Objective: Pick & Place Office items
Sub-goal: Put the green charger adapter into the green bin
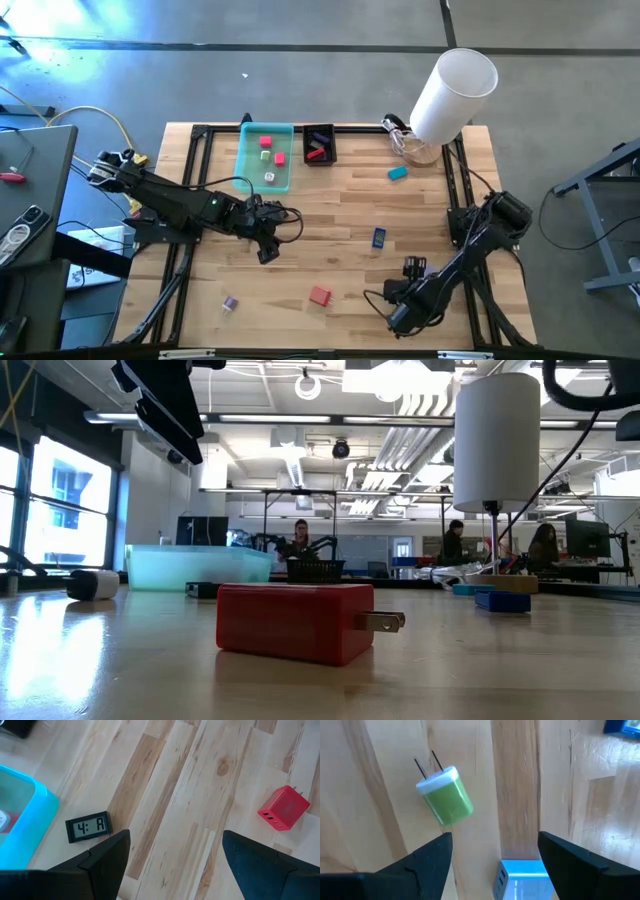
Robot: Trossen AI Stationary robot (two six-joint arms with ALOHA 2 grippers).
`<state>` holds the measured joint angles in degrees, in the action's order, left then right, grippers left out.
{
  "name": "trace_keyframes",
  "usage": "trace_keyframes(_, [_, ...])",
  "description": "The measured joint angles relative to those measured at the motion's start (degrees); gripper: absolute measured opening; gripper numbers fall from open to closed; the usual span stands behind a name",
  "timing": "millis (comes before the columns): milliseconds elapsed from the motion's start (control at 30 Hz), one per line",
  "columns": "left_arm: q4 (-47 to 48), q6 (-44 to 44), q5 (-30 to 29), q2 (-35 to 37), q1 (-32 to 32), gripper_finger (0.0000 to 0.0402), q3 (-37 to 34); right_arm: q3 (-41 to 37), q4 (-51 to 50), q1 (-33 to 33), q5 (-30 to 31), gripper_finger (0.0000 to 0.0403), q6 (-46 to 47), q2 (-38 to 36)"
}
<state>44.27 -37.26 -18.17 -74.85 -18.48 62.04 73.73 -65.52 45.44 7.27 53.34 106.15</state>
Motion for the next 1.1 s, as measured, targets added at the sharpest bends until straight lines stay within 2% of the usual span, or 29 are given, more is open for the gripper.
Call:
trace_keyframes(267, [0.0,-0.1,0.0,0.0,0.0,0.0308,0.0,0.0,3.6,-1.0,-4.5,0.0281,-4.6,0.0])
trace_keyframes(500, [-0.2,-0.1,0.0,0.0,0.0,0.0308,0.0,0.0,8.3,-0.7,-4.3,0.0281,-8.0,0.0])
trace_keyframes(867, [-2.1,2.8,0.1,0.0,0.0,0.0308,0.0,0.0,10.2,-0.1,0.3,0.0281,-11.6,0.4])
trace_keyframes(1100, [-4.2,3.0,0.1,0.0,0.0,0.0308,0.0,0.0,10.9,-0.1,-1.6,0.0281,-15.0,4.2])
